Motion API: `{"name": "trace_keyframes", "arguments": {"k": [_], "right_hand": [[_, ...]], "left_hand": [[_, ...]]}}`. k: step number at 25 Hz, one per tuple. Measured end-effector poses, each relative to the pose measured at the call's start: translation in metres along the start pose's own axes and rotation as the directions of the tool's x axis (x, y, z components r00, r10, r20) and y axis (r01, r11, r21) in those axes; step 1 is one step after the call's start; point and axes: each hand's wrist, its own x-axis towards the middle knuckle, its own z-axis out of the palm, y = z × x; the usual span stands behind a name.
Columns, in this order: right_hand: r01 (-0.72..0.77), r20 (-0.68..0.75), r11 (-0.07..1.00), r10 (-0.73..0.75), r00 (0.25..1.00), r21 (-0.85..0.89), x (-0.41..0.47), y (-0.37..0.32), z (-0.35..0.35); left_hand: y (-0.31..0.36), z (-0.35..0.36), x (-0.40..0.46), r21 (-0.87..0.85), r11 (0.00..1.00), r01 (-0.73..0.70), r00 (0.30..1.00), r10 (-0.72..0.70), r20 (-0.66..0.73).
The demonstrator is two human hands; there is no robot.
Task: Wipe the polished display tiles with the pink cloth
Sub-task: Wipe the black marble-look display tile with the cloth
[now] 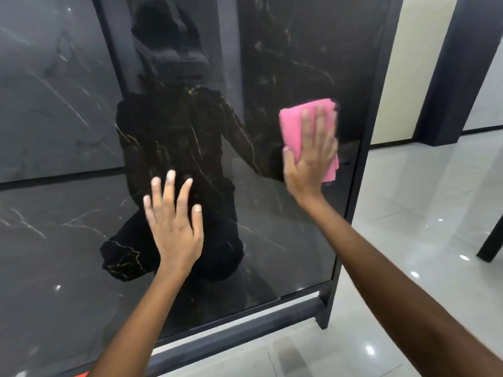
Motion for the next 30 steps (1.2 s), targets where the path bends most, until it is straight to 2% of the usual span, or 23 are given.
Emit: {"name": "trace_keyframes", "arguments": {"k": [2,3,4,5,6,7,8,10,11,13,14,15,16,17,19,20,21,22,24,25,26,28,30], "right_hand": [[0.314,0.157,0.949,-0.310,0.938,-0.003,-0.078,-0.017,0.013],[0.489,0.298,0.872,-0.471,0.830,0.016,-0.127,-0.011,0.014],[0.653,0.449,0.757,-0.597,0.665,0.038,-0.173,0.004,0.008],[0.781,0.563,0.619,-0.675,0.478,0.079,-0.204,0.024,-0.003],[0.845,0.603,0.519,-0.718,0.349,0.128,-0.212,0.046,-0.012],[0.850,0.577,0.507,-0.741,0.345,0.143,-0.202,0.064,-0.017],[0.787,0.508,0.605,-0.719,0.474,0.122,-0.180,0.072,-0.018],[0.478,0.263,0.873,-0.486,0.833,0.100,-0.109,0.056,-0.016],[0.319,0.160,0.942,-0.332,0.930,0.102,-0.077,0.033,-0.011],[0.214,0.070,0.969,-0.224,0.972,0.121,-0.056,-0.019,0.008],[0.308,0.073,0.946,-0.315,0.946,0.101,-0.069,-0.038,0.018],[0.458,0.131,0.885,-0.465,0.875,0.082,-0.097,-0.046,0.024],[0.616,0.241,0.783,-0.615,0.751,0.078,-0.134,-0.042,0.027],[0.773,0.377,0.629,-0.737,0.561,0.080,-0.174,-0.023,0.025],[0.917,0.588,0.360,-0.785,0.197,0.174,-0.226,0.030,0.002],[0.921,0.627,0.323,-0.770,0.121,0.218,-0.227,0.053,-0.011],[0.912,0.619,0.346,-0.772,0.144,0.220,-0.214,0.071,-0.021],[0.879,0.592,0.438,-0.765,0.254,0.188,-0.191,0.080,-0.027],[0.696,0.405,0.714,-0.660,0.633,0.076,-0.120,0.063,-0.026],[0.518,0.283,0.853,-0.513,0.810,0.061,-0.085,0.041,-0.020],[0.354,0.219,0.931,-0.366,0.905,0.092,-0.063,0.015,-0.011],[0.326,0.186,0.941,-0.338,0.923,0.094,-0.075,-0.017,0.006],[0.467,0.288,0.884,-0.449,0.846,0.006,-0.146,-0.004,0.009]], "left_hand": [[-0.027,0.001,-0.034,0.071,0.997,0.040,0.999,-0.042,0.018],[-0.039,0.005,-0.046,0.124,0.992,-0.014,0.999,0.010,0.031],[-0.049,0.009,-0.054,0.171,0.981,-0.094,0.995,0.088,0.046],[-0.056,0.012,-0.057,0.209,0.964,-0.162,0.987,0.155,0.048],[-0.061,0.016,-0.058,0.242,0.949,-0.200,0.980,0.197,0.034],[-0.063,0.019,-0.059,0.267,0.941,-0.209,0.977,0.214,0.010],[-0.064,0.022,-0.059,0.283,0.937,-0.204,0.976,0.217,-0.017],[-0.063,0.026,-0.061,0.294,0.936,-0.195,0.974,0.219,-0.053],[-0.064,0.027,-0.061,0.294,0.935,-0.198,0.973,0.224,-0.056],[-0.064,0.026,-0.061,0.290,0.936,-0.200,0.973,0.224,-0.053],[-0.063,0.024,-0.061,0.274,0.942,-0.196,0.975,0.218,-0.052],[-0.062,0.022,-0.061,0.245,0.951,-0.188,0.978,0.204,-0.045],[-0.061,0.018,-0.060,0.214,0.960,-0.179,0.982,0.189,-0.026],[-0.059,0.014,-0.059,0.185,0.968,-0.169,0.985,0.172,-0.001],[-0.057,0.007,-0.057,0.144,0.979,-0.142,0.989,0.135,0.058],[-0.054,0.003,-0.059,0.121,0.986,-0.118,0.991,0.110,0.072],[-0.049,0.000,-0.061,0.091,0.993,-0.081,0.994,0.074,0.079],[-0.043,-0.002,-0.061,0.055,0.998,-0.034,0.997,0.030,0.077],[-0.025,-0.001,-0.058,-0.005,0.998,0.057,0.997,-0.057,0.056],[-0.014,0.002,-0.054,-0.021,0.996,0.082,0.996,-0.081,0.043],[-0.003,0.006,-0.049,-0.035,0.995,0.090,0.995,-0.089,0.034],[0.015,0.016,-0.038,-0.055,0.995,0.084,0.996,-0.082,0.034],[0.026,0.026,-0.031,-0.043,0.997,0.060,0.997,-0.058,0.041]]}}
